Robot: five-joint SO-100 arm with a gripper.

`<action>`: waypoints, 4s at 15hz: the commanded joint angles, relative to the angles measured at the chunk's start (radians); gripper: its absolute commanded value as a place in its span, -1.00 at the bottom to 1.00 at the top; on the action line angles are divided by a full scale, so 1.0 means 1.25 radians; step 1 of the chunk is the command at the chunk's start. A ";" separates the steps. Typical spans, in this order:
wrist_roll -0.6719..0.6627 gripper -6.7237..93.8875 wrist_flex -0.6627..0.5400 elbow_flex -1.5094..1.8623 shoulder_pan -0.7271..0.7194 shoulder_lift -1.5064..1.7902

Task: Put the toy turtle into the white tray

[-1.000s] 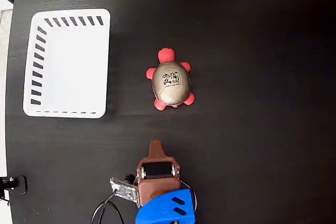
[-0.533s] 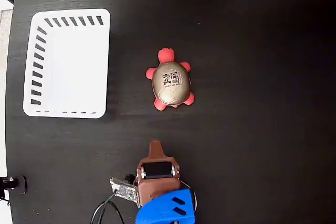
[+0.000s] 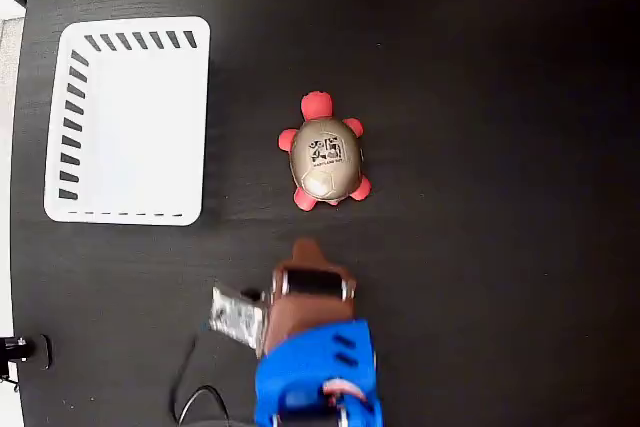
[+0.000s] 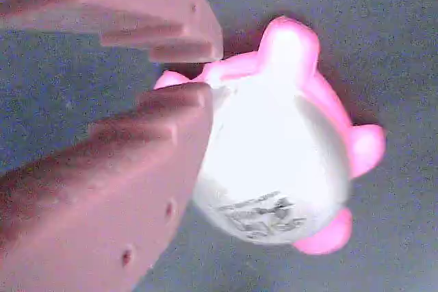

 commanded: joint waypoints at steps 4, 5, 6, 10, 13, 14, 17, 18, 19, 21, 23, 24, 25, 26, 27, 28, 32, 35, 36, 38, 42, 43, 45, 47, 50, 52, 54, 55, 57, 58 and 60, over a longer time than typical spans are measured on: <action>0.248 -0.86 0.172 -0.445 0.042 -0.388; 0.291 -0.86 0.207 -0.511 0.039 -0.433; 0.333 -0.86 0.252 -0.583 0.034 -0.484; 0.428 -0.86 0.394 -0.795 0.005 -0.637; 0.464 -0.87 0.443 -0.881 0.016 -0.720; 0.481 -0.87 0.438 -0.884 0.025 -0.728; 0.535 -0.87 0.438 -0.908 0.036 -0.768; 0.568 -0.87 0.438 -0.917 0.039 -0.783; 0.604 -0.87 0.436 -0.918 0.037 -0.787; 0.664 -0.87 0.409 -0.909 0.015 -0.782; 0.718 -0.87 0.415 -0.924 0.004 -0.788; 0.739 -0.86 0.415 -0.925 0.005 -0.792; 0.758 -0.82 0.415 -0.927 0.009 -0.798; 0.773 -0.72 0.412 -0.928 0.013 -0.806; 0.792 -0.60 0.411 -0.931 0.016 -0.821; 0.826 -0.51 0.415 -0.933 0.018 -0.834; 0.904 -0.01 0.427 -0.924 0.018 -0.870; 0.928 0.09 0.409 -0.914 0.020 -0.891; 0.928 0.09 0.399 -0.914 0.020 -0.904; 0.930 0.19 0.366 -0.898 0.018 -0.934; 0.931 0.20 0.302 -0.854 0.022 -0.965; 0.933 0.20 0.290 -0.846 0.022 -0.971; 0.930 0.20 0.264 -0.830 0.023 -0.983; 0.923 0.24 0.229 -0.812 0.027 -1.008; 0.915 0.25 0.179 -0.799 0.032 -1.062; 0.912 0.25 0.153 -0.799 0.032 -1.093; 0.909 0.25 0.129 -0.799 0.032 -1.124; 0.908 0.25 0.120 -0.800 0.032 -1.129; 0.907 0.25 0.114 -0.801 0.029 -1.130; 0.903 0.25 0.110 -0.801 0.029 -1.130; 0.879 0.16 0.107 -0.803 0.039 -1.134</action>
